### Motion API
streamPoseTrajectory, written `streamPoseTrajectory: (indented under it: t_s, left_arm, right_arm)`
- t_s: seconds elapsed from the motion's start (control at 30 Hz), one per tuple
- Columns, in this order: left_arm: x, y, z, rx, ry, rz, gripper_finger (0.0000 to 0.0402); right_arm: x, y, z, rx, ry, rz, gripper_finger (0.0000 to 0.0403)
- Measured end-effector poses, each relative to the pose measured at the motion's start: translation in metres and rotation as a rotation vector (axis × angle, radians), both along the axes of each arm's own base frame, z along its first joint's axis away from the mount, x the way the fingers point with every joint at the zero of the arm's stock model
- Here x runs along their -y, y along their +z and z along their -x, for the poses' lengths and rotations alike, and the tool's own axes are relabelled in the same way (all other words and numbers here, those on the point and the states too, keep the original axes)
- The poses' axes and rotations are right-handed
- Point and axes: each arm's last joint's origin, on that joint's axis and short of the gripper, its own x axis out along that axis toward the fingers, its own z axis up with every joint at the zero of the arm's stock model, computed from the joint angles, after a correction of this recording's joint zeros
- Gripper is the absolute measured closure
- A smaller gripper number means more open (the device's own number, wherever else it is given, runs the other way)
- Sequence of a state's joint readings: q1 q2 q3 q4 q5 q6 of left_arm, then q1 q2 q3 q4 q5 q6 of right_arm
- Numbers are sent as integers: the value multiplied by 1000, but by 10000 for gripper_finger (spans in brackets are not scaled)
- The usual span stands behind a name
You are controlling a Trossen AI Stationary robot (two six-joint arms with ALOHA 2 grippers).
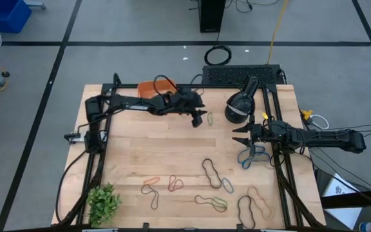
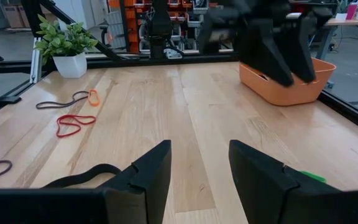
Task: Pick and place rubber bands into bin
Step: Put the top green rubber band into the orange container
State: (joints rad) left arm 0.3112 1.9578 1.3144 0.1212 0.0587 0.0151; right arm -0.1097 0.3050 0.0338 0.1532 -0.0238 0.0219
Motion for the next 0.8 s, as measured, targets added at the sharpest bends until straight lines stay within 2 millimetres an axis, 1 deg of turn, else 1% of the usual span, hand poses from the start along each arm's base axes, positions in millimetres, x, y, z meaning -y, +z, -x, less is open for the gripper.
streamPoseTrajectory:
  t_s: [0.07,0.13,0.2,0.3,0.37,0.43,0.57,0.67,0.8]
  left_arm:
    - [4,-7,-3,-25,21,-28,240]
    - [10,-10,-8,-54,32,-49,240]
    - [14,-8,-14,-99,28,-40,240]
    - [17,1,-28,-144,18,-34,240]
    - [19,6,-40,-166,-13,-65,240]
    - [23,4,-49,-200,-37,-72,240]
    - [30,3,-62,-222,-56,-52,240]
    - [33,-2,-67,-236,-51,-51,240]
    - [35,-16,-71,-273,-17,-45,241]
  right_arm:
    - [0,0,0,0,0,0,248]
    - [0,0,0,0,0,1,248]
    - [0,0,0,0,-1,2,248]
    - [0,0,0,0,-1,2,248]
    - [0,0,0,0,-1,1,248]
    - [0,0,0,2,-1,-1,248]
    - [0,0,0,2,-3,-19,248]
    - [0,0,0,2,-1,-19,248]
    - [0,0,0,1,-1,-19,248]
